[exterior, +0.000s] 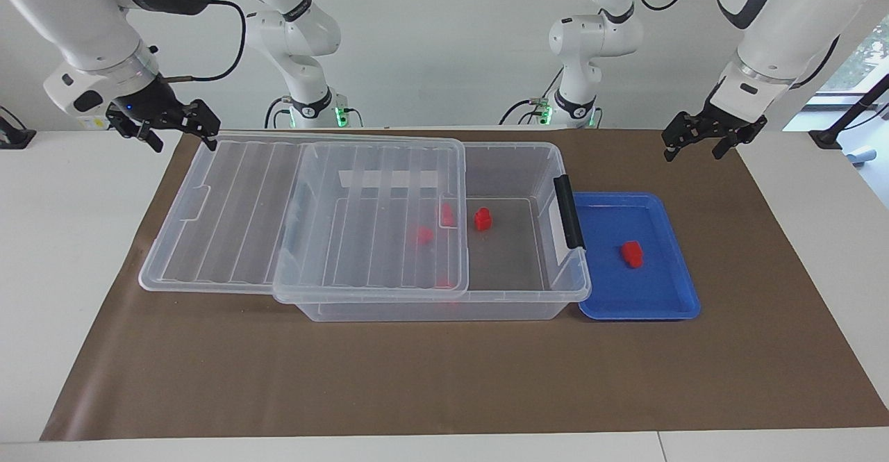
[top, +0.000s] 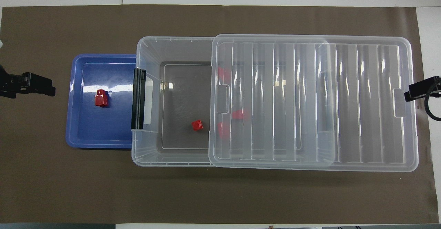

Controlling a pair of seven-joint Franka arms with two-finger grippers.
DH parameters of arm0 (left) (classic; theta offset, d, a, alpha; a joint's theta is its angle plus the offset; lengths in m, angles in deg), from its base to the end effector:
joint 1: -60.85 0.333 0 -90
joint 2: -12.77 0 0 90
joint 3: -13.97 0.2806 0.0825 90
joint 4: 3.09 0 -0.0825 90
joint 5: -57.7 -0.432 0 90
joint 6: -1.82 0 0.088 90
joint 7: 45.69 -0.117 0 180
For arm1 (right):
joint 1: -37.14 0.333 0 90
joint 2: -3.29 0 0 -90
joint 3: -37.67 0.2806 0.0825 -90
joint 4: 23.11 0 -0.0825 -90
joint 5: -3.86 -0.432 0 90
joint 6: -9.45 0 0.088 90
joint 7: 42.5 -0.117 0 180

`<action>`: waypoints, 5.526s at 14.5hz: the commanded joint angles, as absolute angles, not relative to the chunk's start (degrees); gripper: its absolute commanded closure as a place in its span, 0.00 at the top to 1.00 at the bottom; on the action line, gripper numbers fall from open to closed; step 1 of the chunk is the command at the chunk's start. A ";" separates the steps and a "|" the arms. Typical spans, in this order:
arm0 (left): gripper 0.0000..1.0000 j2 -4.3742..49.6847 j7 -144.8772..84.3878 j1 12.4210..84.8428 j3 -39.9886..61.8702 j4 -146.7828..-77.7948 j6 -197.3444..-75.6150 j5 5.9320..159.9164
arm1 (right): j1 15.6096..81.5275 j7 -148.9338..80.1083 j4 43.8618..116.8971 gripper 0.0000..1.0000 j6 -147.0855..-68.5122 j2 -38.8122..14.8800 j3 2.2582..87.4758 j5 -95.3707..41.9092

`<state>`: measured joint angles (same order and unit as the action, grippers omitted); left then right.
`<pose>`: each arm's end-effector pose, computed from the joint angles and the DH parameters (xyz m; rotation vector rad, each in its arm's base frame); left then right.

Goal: Place red block in blue tray from box

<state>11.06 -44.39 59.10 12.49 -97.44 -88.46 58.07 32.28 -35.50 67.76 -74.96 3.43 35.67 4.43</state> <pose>0.5915 -0.0343 0.5579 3.1364 -0.0525 -0.0649 0.5850 -0.0717 0.5648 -3.1333 -0.0032 0.1736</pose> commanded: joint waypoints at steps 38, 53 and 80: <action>1.00 9.43 -45.34 59.71 12.47 -99.07 -88.62 59.11 | 20.80 -21.93 92.73 0.00 -106.13 5.13 35.82 4.47; 1.00 9.43 -45.34 59.71 12.47 -99.07 -88.62 59.11 | 30.45 -34.39 92.55 0.00 -103.93 5.22 35.91 2.01; 1.00 9.43 -45.34 59.71 12.47 -99.07 -88.62 59.11 | 41.80 -52.61 92.64 0.00 -104.46 5.48 35.91 2.01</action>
